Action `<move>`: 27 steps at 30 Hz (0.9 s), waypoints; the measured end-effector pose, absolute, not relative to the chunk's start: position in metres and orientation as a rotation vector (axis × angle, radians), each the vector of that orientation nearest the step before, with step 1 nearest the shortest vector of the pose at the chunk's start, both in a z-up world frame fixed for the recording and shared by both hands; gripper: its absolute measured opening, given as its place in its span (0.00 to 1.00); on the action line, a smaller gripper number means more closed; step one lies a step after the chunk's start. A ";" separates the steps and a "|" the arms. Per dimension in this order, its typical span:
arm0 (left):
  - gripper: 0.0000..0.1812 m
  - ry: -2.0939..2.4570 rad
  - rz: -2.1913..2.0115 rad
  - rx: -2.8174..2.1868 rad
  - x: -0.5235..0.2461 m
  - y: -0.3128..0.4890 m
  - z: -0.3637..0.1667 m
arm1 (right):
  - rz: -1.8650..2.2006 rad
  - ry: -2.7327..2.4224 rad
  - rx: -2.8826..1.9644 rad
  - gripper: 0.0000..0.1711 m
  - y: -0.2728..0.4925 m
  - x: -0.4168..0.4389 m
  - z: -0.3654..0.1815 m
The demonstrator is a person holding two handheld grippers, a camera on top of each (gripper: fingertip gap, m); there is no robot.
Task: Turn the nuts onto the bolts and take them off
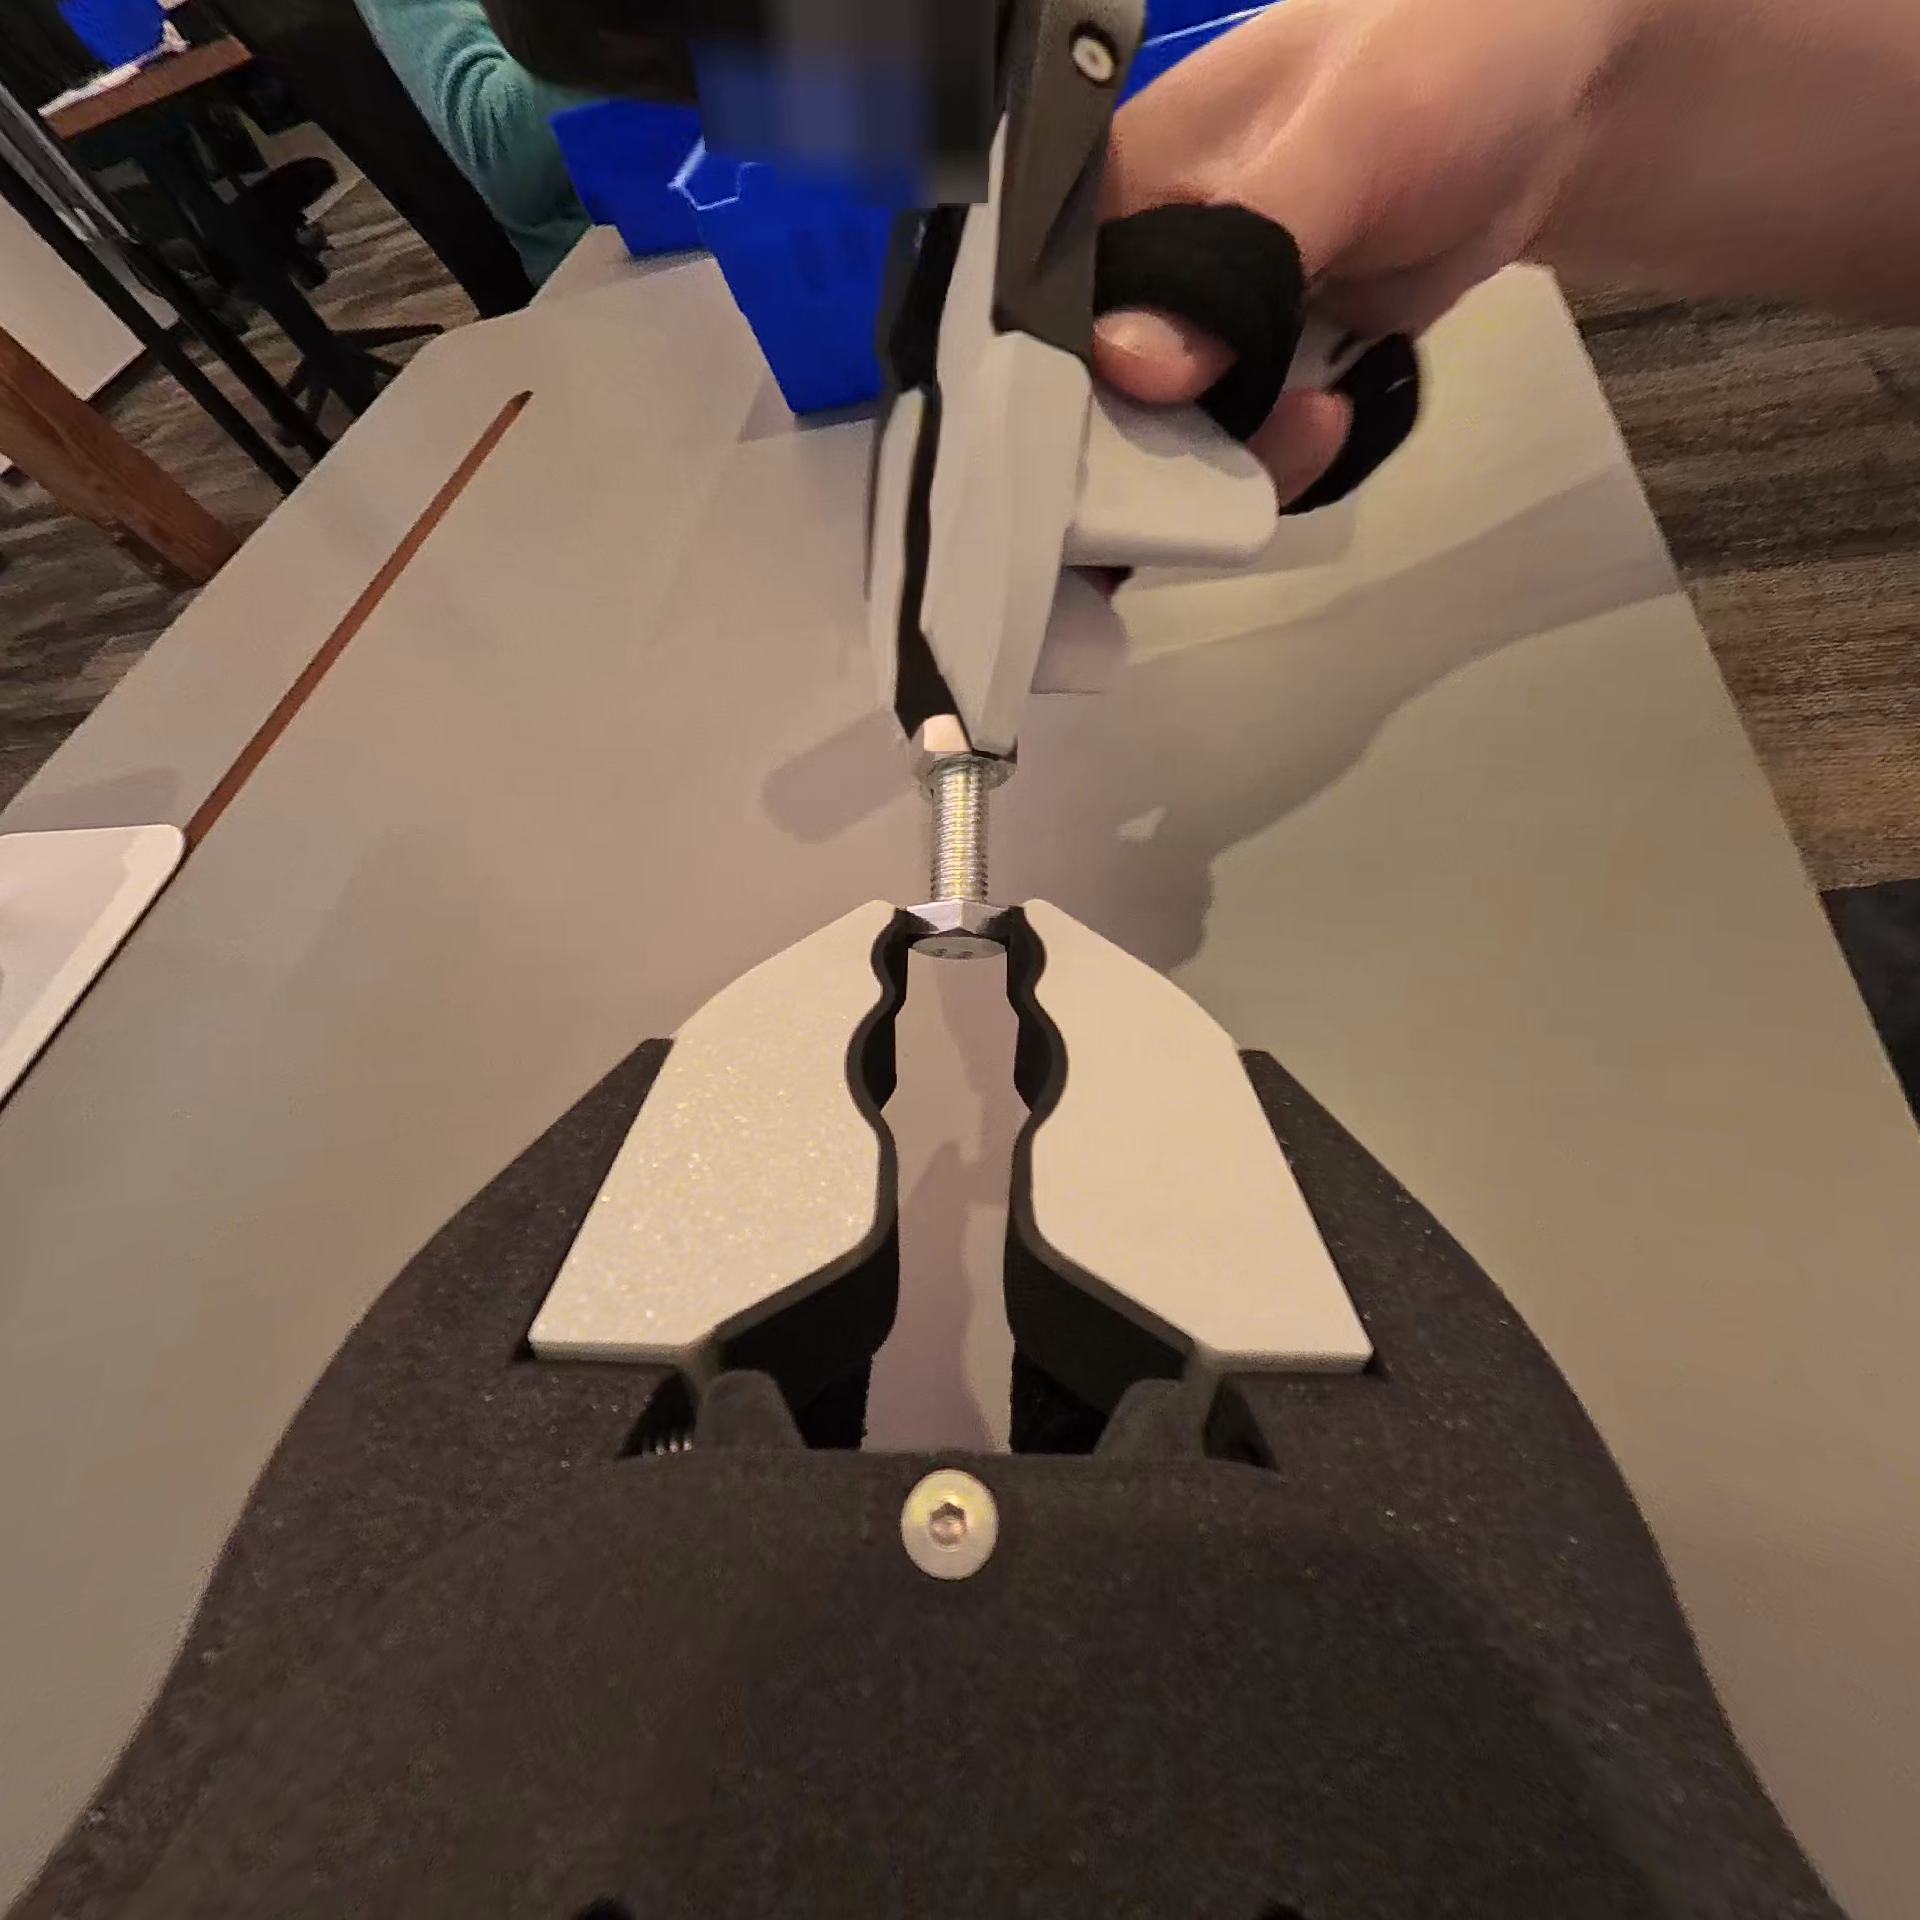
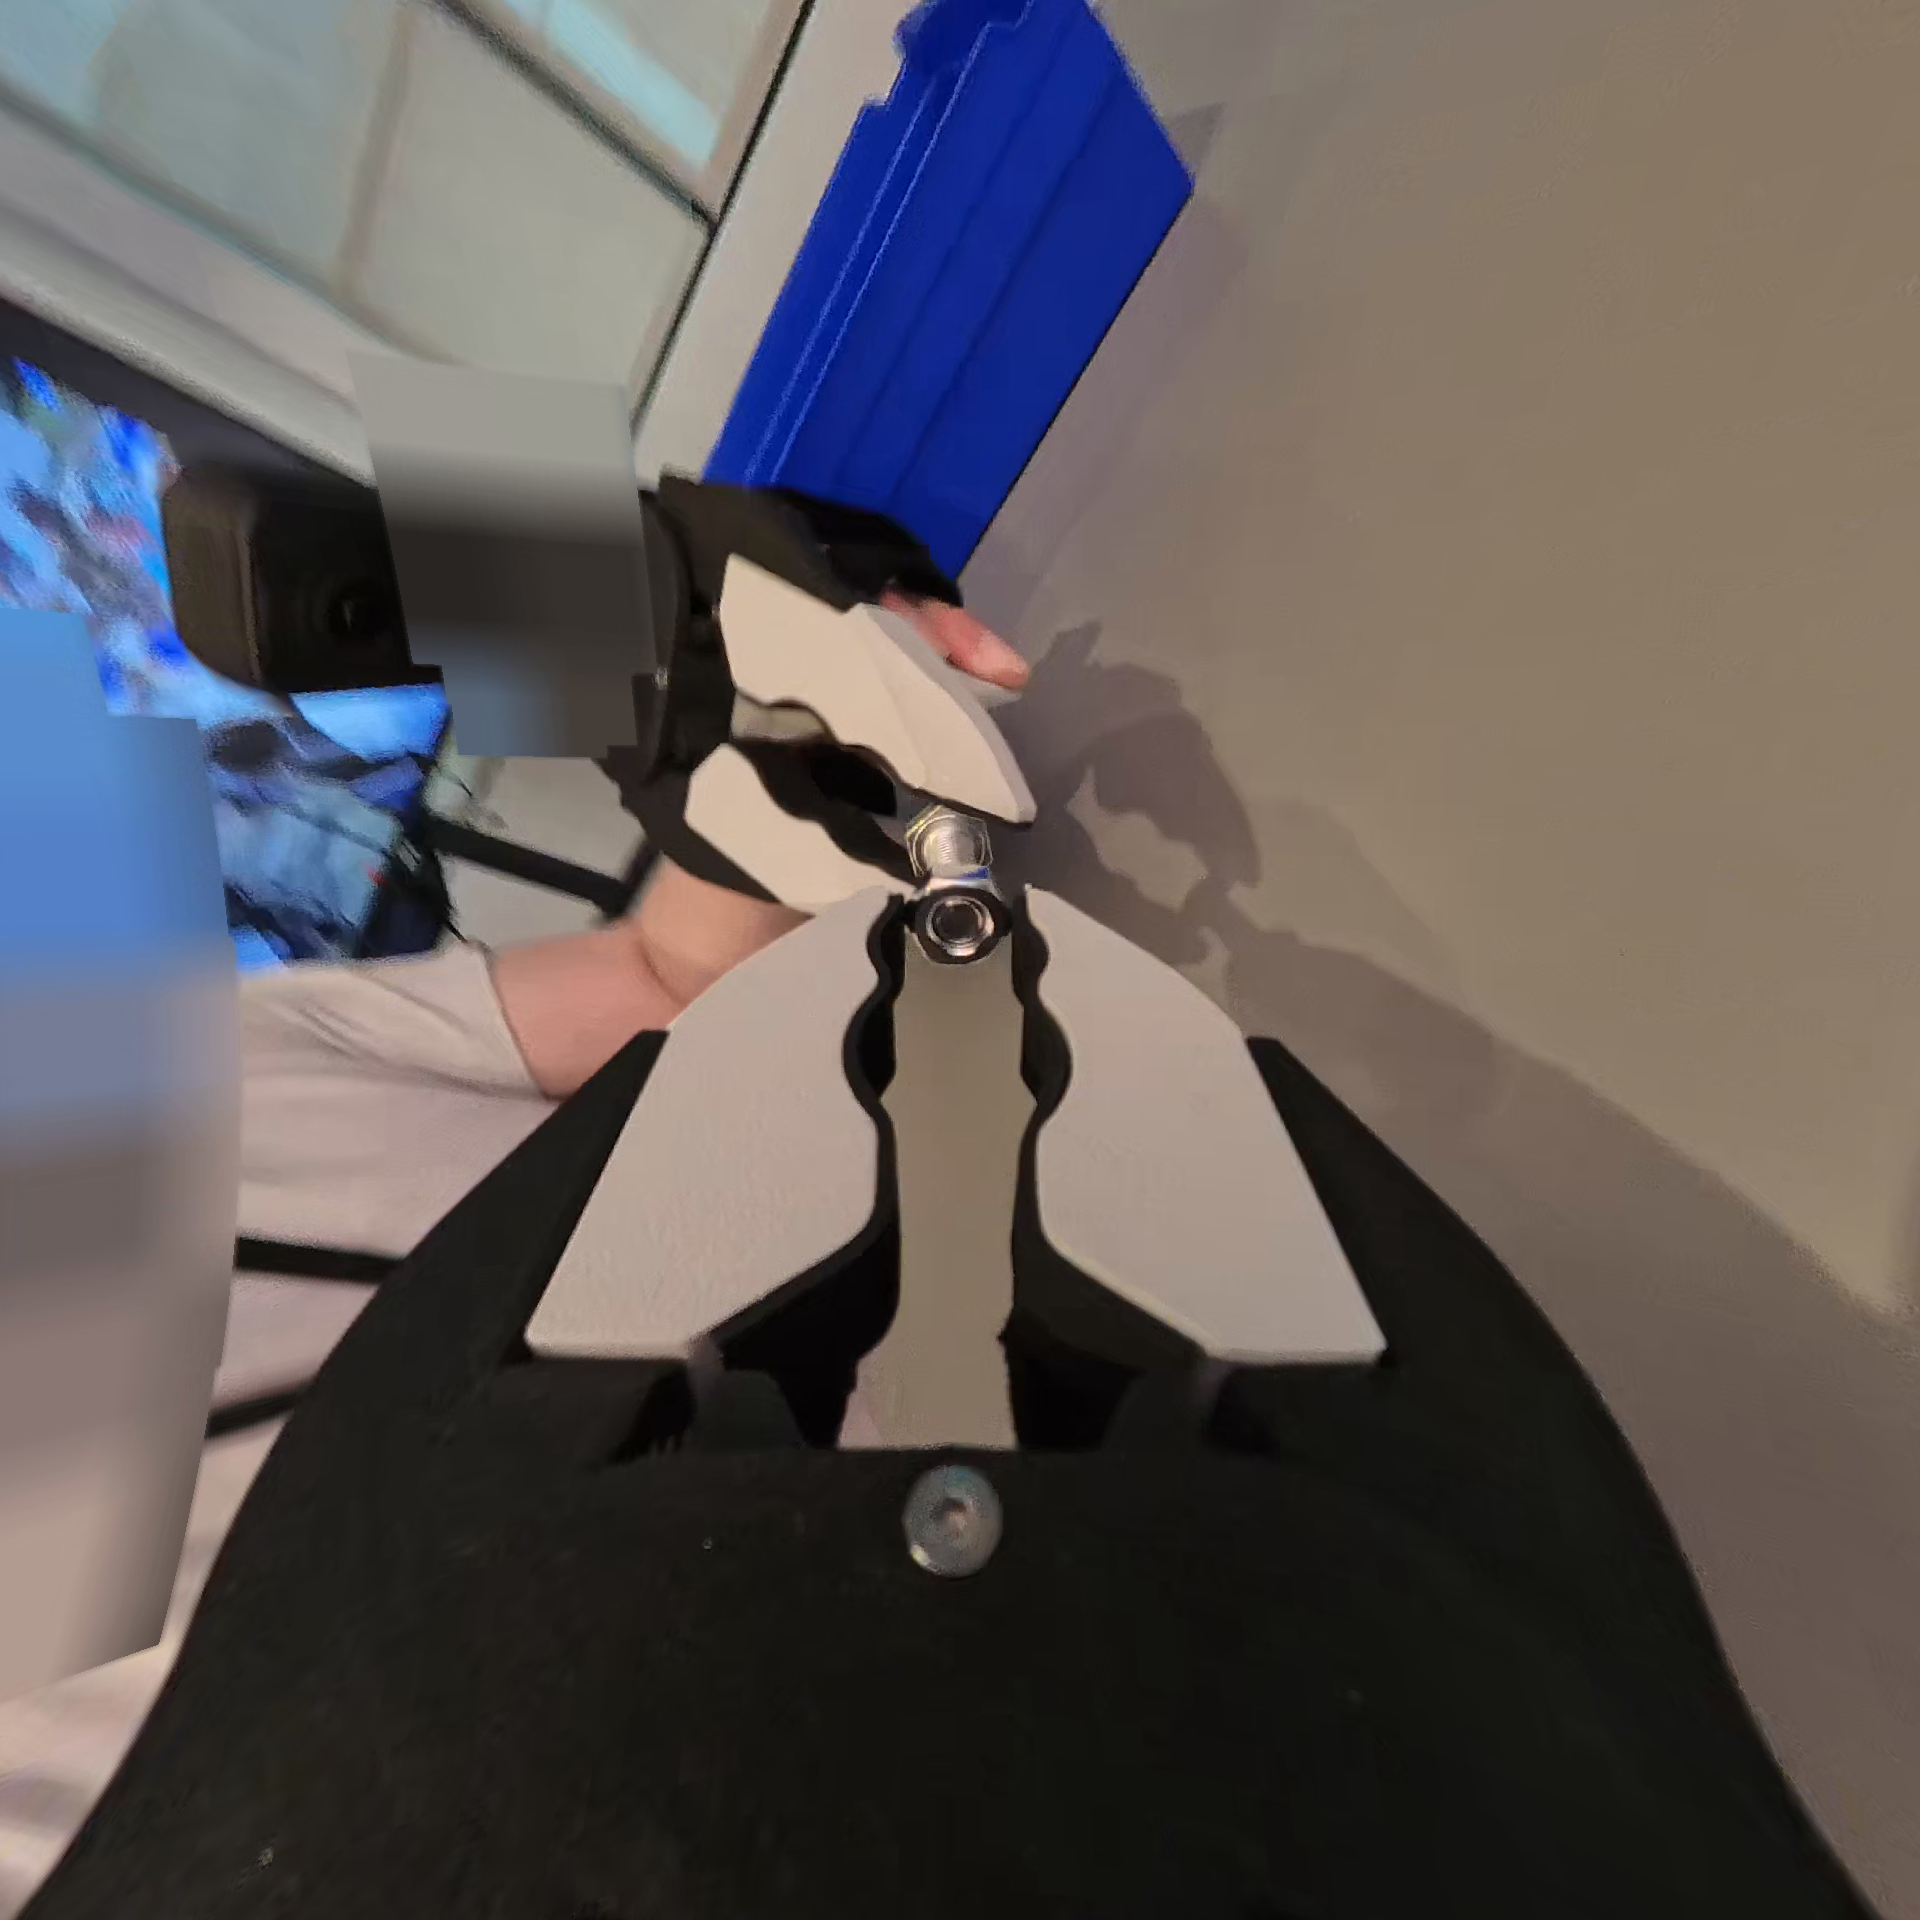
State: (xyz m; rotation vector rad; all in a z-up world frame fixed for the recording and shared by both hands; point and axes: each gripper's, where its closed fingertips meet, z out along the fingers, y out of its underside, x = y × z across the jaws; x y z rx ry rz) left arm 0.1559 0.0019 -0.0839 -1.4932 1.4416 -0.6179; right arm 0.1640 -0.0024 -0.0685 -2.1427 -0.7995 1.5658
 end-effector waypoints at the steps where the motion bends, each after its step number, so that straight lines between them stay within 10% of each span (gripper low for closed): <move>1: 0.10 1.445 -0.647 -1.493 0.157 -0.001 -0.083 | 1.497 -0.935 -2.081 0.11 -0.005 0.165 -0.068; 8: 0.10 1.460 -0.853 -1.473 0.160 -0.020 -0.073 | 0.947 -1.515 -1.459 0.11 -0.020 0.167 -0.063; 19: 0.10 1.418 -0.575 -1.412 0.158 0.002 -0.073 | 1.703 -0.635 -2.049 0.27 0.000 0.168 -0.057; 27: 0.10 1.406 -0.546 -1.386 0.157 0.003 -0.068 | 1.901 -0.485 -2.107 0.17 -0.005 0.162 -0.055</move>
